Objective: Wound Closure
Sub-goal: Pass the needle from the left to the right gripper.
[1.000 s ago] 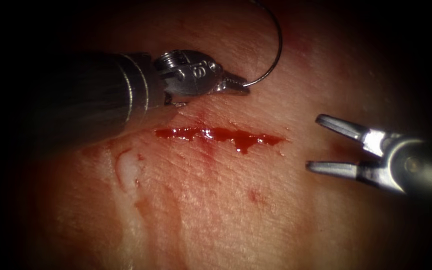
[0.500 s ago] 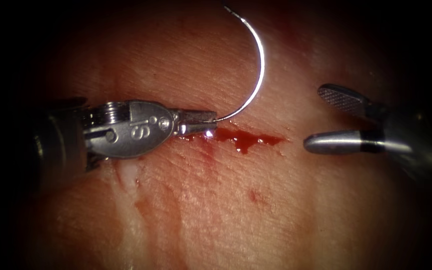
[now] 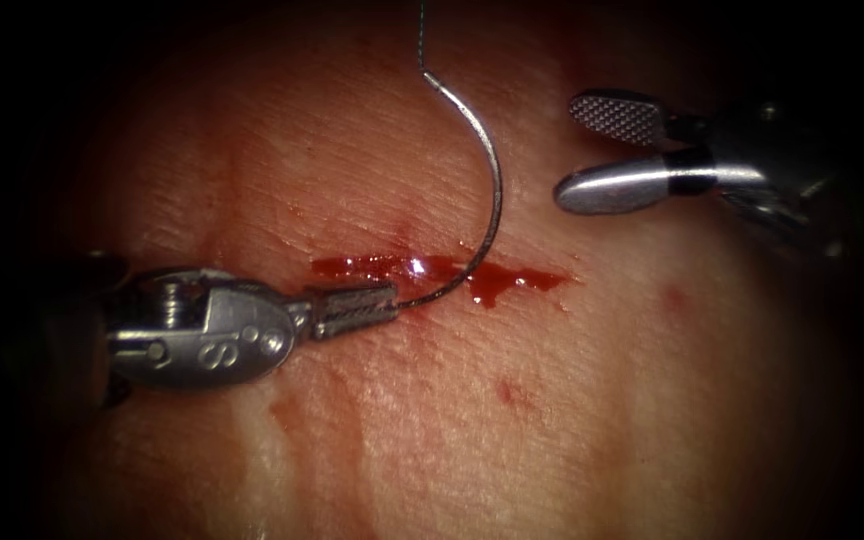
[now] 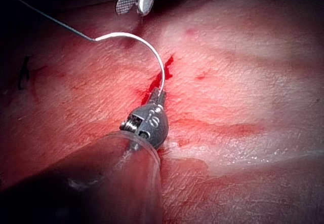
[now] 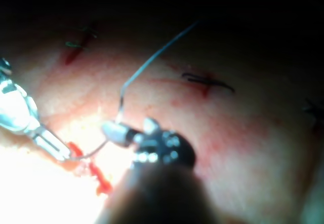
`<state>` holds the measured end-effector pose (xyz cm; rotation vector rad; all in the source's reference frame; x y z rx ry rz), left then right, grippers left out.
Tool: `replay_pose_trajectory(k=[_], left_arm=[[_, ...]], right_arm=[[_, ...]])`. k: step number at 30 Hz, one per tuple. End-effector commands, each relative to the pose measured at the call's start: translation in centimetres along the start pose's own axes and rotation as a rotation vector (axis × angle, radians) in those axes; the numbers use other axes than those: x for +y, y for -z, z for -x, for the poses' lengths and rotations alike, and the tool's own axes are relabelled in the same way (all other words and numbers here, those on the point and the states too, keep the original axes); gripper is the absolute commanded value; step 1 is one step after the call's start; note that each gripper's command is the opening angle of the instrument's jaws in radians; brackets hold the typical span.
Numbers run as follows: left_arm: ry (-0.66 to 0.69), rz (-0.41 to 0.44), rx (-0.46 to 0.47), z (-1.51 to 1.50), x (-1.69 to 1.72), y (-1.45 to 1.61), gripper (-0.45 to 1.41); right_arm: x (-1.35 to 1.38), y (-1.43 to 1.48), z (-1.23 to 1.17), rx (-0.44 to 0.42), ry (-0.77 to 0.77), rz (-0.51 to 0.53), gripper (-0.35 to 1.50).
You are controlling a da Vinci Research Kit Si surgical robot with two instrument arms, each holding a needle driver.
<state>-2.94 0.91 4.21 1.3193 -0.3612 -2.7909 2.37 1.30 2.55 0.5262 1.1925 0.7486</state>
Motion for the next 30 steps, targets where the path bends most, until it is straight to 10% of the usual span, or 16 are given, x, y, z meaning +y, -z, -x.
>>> replay_pose_trajectory(k=[1, 18, 21, 25, 30], left_arm=[[-0.020, -0.012, -0.014, 0.02, -0.03, -0.06, -0.45], [-0.074, -0.045, -0.031, -0.04, 0.00, 0.02, -0.45], [-0.078, -0.051, -0.030, -0.05, 0.00, 0.04, -0.45], [-0.077, -0.054, -0.029, -0.06, 0.01, 0.05, -0.45], [-0.073, -0.060, -0.026, -0.07, -0.03, 0.05, -0.45]], right_arm=[[0.02, -0.19, -0.09, -0.012, 0.011, 0.000, 0.76], [0.00, -0.57, 0.01, -0.041, -0.033, 0.002, 0.66], [0.01, -0.63, 0.06, -0.060, -0.036, 0.006, 0.47], [0.01, -0.64, 0.07, -0.062, -0.041, 0.010, -0.35], [0.10, -0.55, -0.07, -0.001, -0.030, 0.107, -0.35]])
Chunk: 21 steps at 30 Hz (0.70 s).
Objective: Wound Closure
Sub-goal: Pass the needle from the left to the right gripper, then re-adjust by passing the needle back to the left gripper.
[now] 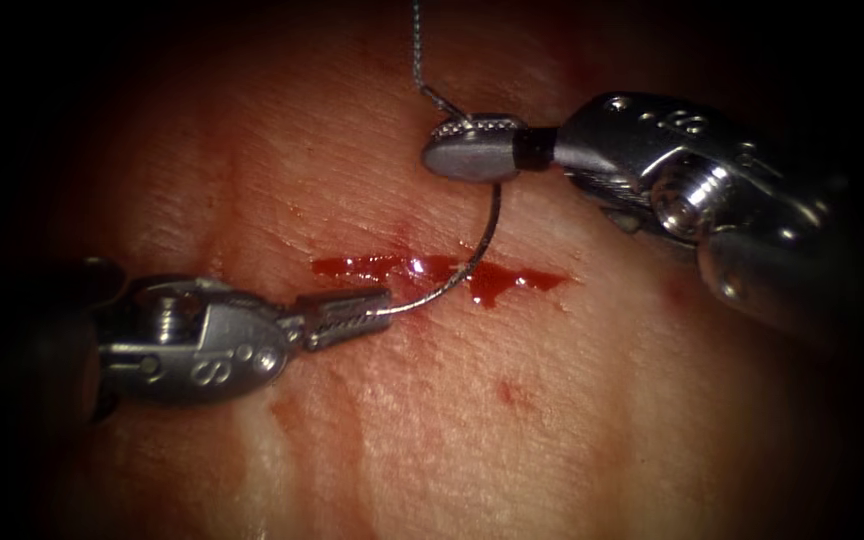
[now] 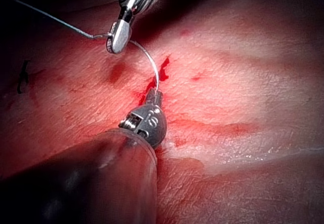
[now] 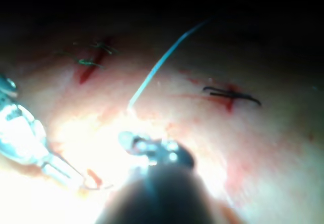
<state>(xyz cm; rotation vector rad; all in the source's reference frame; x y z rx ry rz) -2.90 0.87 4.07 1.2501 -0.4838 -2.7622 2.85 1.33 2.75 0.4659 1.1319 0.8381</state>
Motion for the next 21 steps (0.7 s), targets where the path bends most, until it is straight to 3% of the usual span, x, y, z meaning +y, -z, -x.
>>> replay_pose_trajectory(k=[1, 4, 7, 12, 21], left_arm=[[0.068, 0.002, 0.010, 0.02, -0.07, -0.09, 0.12], [0.291, 0.060, 0.042, 0.02, -0.13, -0.08, 0.71], [0.420, 0.134, 0.063, -0.01, -0.19, -0.04, 0.99], [0.664, 0.260, 0.147, -0.11, -0.36, 0.08, 0.93], [0.918, 0.417, 0.205, -0.20, -0.72, 0.11, 0.69]], right_arm=[[0.03, -0.04, -0.08, 0.009, 0.028, 0.004, -0.35], [0.01, -0.04, -0.05, 0.006, 0.084, -0.012, -0.35], [0.00, -0.03, -0.04, 0.001, 0.157, -0.038, -0.35], [-0.06, 0.02, -0.02, 0.016, 0.315, -0.093, -0.35], [-0.18, 0.11, -0.04, 0.057, 0.570, -0.195, -0.35]])
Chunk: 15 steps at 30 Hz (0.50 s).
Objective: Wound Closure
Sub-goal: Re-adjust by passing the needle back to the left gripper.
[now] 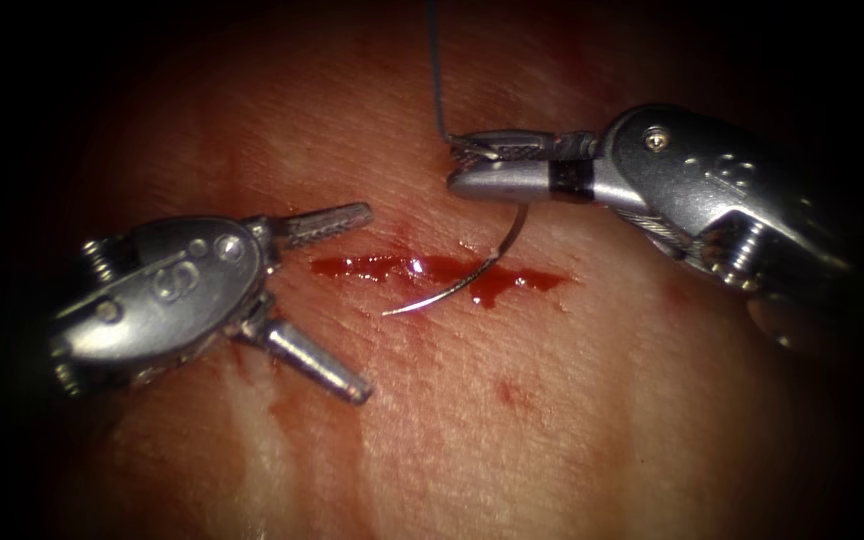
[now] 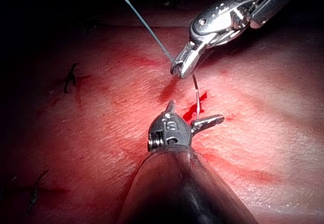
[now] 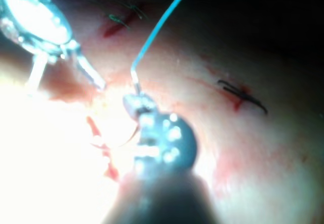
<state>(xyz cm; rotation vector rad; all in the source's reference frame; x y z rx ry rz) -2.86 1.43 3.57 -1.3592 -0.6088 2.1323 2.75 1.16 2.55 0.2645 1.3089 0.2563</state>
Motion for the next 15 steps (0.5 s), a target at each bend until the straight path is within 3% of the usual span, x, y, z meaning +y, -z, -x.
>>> replay_pose_trajectory(k=[1, 4, 8, 15], left_arm=[[0.018, 0.015, 0.005, -0.03, -0.09, -0.06, 0.66], [0.091, 0.067, 0.010, -0.01, -0.24, -0.12, 0.52], [0.173, 0.098, -0.004, 0.09, -0.32, -0.21, 0.49], [0.203, 0.120, -0.044, 0.07, -0.38, -0.38, 0.44]], right_arm=[[0.06, -0.05, -0.04, 0.016, 0.028, -0.013, -0.35], [0.03, -0.04, -0.12, 0.063, 0.066, -0.049, -0.35], [0.00, -0.04, -0.24, 0.091, 0.162, -0.076, -0.35], [-0.05, -0.08, -0.25, 0.136, 0.240, -0.143, -0.35]])
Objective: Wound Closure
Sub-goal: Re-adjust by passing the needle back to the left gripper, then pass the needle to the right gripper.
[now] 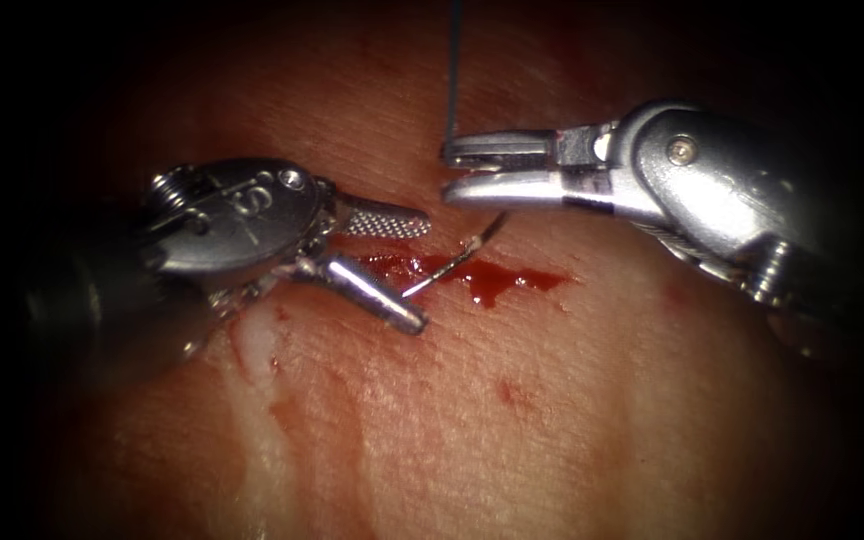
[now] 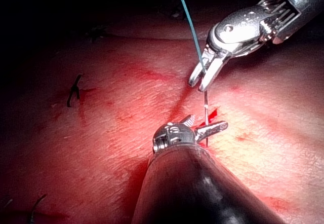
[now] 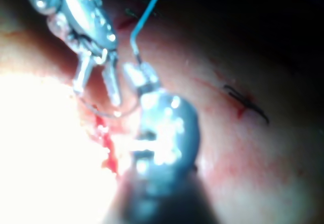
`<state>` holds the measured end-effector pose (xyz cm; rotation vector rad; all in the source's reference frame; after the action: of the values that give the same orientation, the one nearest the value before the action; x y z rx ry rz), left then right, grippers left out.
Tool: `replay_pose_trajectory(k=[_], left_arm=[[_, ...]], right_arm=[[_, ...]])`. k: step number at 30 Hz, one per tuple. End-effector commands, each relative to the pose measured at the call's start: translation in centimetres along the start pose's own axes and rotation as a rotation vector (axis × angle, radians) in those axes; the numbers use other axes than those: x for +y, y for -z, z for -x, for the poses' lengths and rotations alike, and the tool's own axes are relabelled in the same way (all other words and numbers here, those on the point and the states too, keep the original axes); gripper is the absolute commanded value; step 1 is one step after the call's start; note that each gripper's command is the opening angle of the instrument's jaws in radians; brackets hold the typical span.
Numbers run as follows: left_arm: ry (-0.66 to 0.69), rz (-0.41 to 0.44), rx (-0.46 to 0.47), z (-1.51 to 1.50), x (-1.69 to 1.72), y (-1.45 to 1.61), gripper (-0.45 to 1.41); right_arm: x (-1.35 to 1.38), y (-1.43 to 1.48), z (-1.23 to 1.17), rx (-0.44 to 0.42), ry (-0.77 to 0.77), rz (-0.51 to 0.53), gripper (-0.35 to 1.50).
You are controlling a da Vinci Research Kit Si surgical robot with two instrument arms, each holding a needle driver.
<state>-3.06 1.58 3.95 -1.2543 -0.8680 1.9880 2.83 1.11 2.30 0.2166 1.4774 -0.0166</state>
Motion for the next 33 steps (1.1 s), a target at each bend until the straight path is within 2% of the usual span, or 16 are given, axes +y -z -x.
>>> replay_pose_trajectory(k=[1, 7, 10, 11, 13, 14, 21, 22, 23, 24, 25, 27, 33], left_arm=[[-0.006, 0.002, -0.010, -0.04, -0.08, -0.07, 0.44], [0.016, 0.010, -0.032, -0.05, -0.15, -0.26, 0.49], [0.012, 0.018, -0.049, -0.01, -0.17, -0.30, 0.39], [0.013, 0.026, -0.053, 0.02, -0.18, -0.29, 0.09], [0.010, 0.039, -0.062, 0.04, -0.18, -0.28, -0.32], [0.017, 0.047, -0.065, 0.05, -0.18, -0.26, -0.45], [0.114, 0.066, -0.067, 0.02, -0.11, -0.20, -0.45], [0.131, 0.063, -0.057, 0.01, -0.11, -0.20, -0.45], [0.138, 0.055, -0.052, 0.01, -0.10, -0.20, -0.45], [0.149, 0.053, -0.045, 0.00, -0.10, -0.20, -0.45], [0.179, 0.051, -0.039, 0.00, -0.09, -0.20, -0.45], [0.214, 0.053, -0.018, 0.00, -0.08, -0.20, -0.45], [0.290, 0.052, 0.033, 0.00, -0.08, -0.22, -0.45]], right_arm=[[0.08, -0.05, 0.01, 0.007, 0.016, -0.007, -0.35], [0.00, -0.16, -0.06, 0.035, 0.075, -0.046, -0.35], [-0.04, -0.18, -0.09, 0.039, 0.097, -0.061, -0.35], [-0.05, -0.18, -0.10, 0.040, 0.104, -0.067, -0.35], [-0.06, -0.19, -0.10, 0.038, 0.111, -0.070, -0.35], [-0.07, -0.19, -0.10, 0.032, 0.111, -0.072, -0.35], [-0.06, -0.19, -0.09, 0.013, 0.080, -0.062, -0.35], [-0.05, -0.19, -0.10, 0.000, 0.048, -0.043, -0.18], [-0.04, -0.19, -0.10, -0.010, 0.023, -0.032, 0.15], [-0.03, -0.19, -0.11, -0.014, -0.003, -0.004, 0.59], [-0.01, -0.18, -0.14, -0.035, -0.136, 0.088, 1.26], [0.04, -0.18, -0.18, -0.072, -0.194, 0.201, 1.48], [0.01, -0.16, -0.26, -0.123, -0.220, 0.304, 1.48]])
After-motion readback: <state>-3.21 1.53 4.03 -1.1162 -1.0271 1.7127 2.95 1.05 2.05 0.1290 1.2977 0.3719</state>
